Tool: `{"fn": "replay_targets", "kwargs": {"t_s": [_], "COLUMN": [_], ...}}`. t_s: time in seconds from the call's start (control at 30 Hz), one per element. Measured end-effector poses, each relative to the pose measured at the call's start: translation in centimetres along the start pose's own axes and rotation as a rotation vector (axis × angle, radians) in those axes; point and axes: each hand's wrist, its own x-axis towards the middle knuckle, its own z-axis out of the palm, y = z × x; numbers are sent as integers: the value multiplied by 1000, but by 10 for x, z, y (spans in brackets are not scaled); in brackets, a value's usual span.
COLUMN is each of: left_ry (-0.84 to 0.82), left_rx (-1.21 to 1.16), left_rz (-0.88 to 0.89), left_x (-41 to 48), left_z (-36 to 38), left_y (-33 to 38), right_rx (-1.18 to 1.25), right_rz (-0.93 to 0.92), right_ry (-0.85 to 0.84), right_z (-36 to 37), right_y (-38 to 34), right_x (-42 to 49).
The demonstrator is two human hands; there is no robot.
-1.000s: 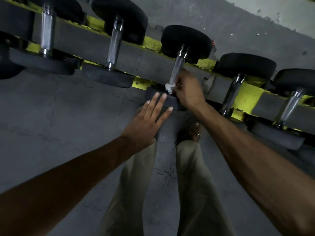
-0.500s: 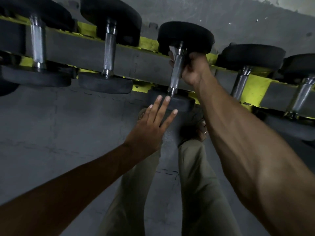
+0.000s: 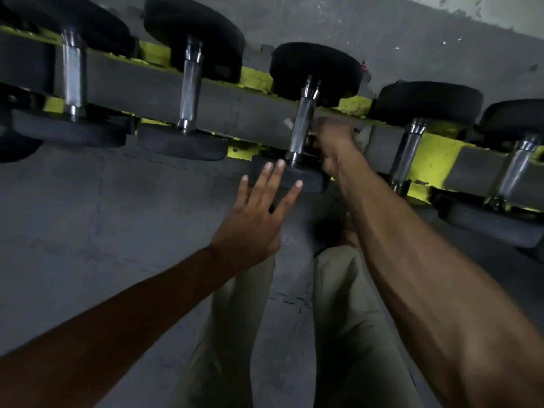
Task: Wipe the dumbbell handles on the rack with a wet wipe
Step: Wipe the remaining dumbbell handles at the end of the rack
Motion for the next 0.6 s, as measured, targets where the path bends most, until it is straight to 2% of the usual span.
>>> {"fn": "replay_targets", "kwargs": {"t_s": [0.07, 0.13, 0.27, 0.33, 0.43, 0.5, 0.53, 0.6], "left_ry": [-8, 0, -2, 7, 29, 9, -3, -23], "left_rx": [-14, 13, 42, 44, 19, -3, -19, -49], "left_rz": [-46, -73, -126, -129, -61, 0, 28, 78], "left_x": [5, 12, 26, 33, 42, 49, 53, 60], "left_z": [-3, -5, -16, -19, -18, -11, -8, 0], "left_y": [8, 18, 40, 53, 82, 105, 118, 142], "right_rx": [-250, -373, -331, -442, -1085, -1431, -1574, -1796], "right_rz": [-72, -136, -234, -377, -824, -1023, -1059, -1016], "right_ry": [2, -49, -207, -197, -15, 52, 27, -202], "right_z": [-17, -32, -62, -87, -141, -178, -193, -221], "right_y": [15, 17, -4, -16, -32, -37, -37, -23], "right_x": [-11, -23, -50, -62, -73, -70, -67, -60]}}
